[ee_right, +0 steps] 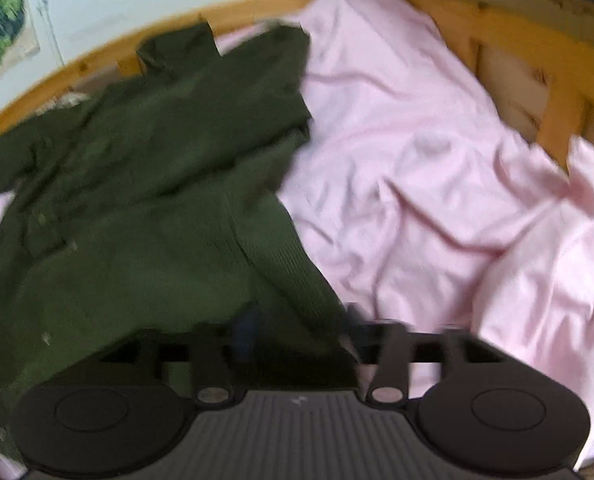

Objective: Fold large clothes

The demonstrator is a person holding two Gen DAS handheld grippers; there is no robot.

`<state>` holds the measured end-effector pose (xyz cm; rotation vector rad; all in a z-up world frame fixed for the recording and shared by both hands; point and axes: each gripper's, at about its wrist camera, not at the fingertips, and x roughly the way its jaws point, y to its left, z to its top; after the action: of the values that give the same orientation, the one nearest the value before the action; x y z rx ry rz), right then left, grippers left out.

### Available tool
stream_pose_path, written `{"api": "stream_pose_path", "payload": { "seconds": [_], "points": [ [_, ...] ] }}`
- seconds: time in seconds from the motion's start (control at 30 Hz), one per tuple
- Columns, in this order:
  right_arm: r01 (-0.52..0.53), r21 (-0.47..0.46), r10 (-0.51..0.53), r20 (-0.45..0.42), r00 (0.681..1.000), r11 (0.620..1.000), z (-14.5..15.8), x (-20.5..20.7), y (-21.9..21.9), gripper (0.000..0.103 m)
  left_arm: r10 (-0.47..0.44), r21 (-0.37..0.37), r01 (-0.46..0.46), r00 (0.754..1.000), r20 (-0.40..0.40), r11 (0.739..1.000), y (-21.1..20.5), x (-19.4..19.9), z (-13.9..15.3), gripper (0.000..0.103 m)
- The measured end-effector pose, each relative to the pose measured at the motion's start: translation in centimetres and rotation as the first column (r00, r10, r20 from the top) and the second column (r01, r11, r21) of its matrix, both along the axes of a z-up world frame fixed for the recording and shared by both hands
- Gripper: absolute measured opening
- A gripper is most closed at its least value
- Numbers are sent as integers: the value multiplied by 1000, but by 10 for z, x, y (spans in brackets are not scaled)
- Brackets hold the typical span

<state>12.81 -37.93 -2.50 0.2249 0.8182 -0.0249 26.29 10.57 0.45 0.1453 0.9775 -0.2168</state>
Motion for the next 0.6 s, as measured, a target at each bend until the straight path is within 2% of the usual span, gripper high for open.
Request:
{"api": "stream_pose_path", "payload": {
  "seconds": [0.03,0.07,0.1,0.13,0.2,0.23,0.3,0.37,0.4,0.43,0.47,0.5,0.53,0.6],
  "points": [
    [-11,-7,11,34,999,1000,3,2,6,71,19,0,-19,1000,20,1000,7,-8,7,59],
    [-26,-20,27,75,997,999,7,1,12,81,47,-2,-47,998,45,999,10,-10,14,67],
    [-29,-29,32,109,993,999,9,4,17,92,77,-16,-76,994,74,997,17,-12,21,81],
    [-33,-32,37,150,988,999,10,4,23,96,112,-37,-109,989,100,993,24,-11,27,85],
    [-58,-17,61,229,972,998,11,4,34,102,188,-62,-181,971,150,982,44,-8,45,86],
    [-75,-10,75,256,964,997,10,6,40,103,219,-46,-214,957,192,976,53,-5,54,91],
    [-110,-1,105,310,945,994,4,9,52,103,268,54,-298,912,311,953,69,1,73,103],
    [-121,9,111,336,935,993,-1,8,60,103,231,185,-328,882,410,926,82,15,89,102],
    [-129,14,117,333,936,992,-5,11,63,103,177,263,-316,879,443,912,90,27,95,102],
    [-141,13,129,319,939,990,-7,15,65,103,126,337,-297,886,446,894,98,42,98,102],
    [-151,3,143,311,940,988,-7,17,68,103,103,379,-278,901,422,883,106,55,100,99],
    [-158,-10,153,316,936,987,-6,16,71,103,94,404,-256,921,379,878,117,73,100,92],
    [-162,-18,159,324,933,987,-6,15,71,103,108,402,-245,936,335,882,129,90,100,86],
    [-162,-20,160,333,929,987,-7,13,71,103,151,371,-240,956,253,897,146,118,95,81]
  ]
}}
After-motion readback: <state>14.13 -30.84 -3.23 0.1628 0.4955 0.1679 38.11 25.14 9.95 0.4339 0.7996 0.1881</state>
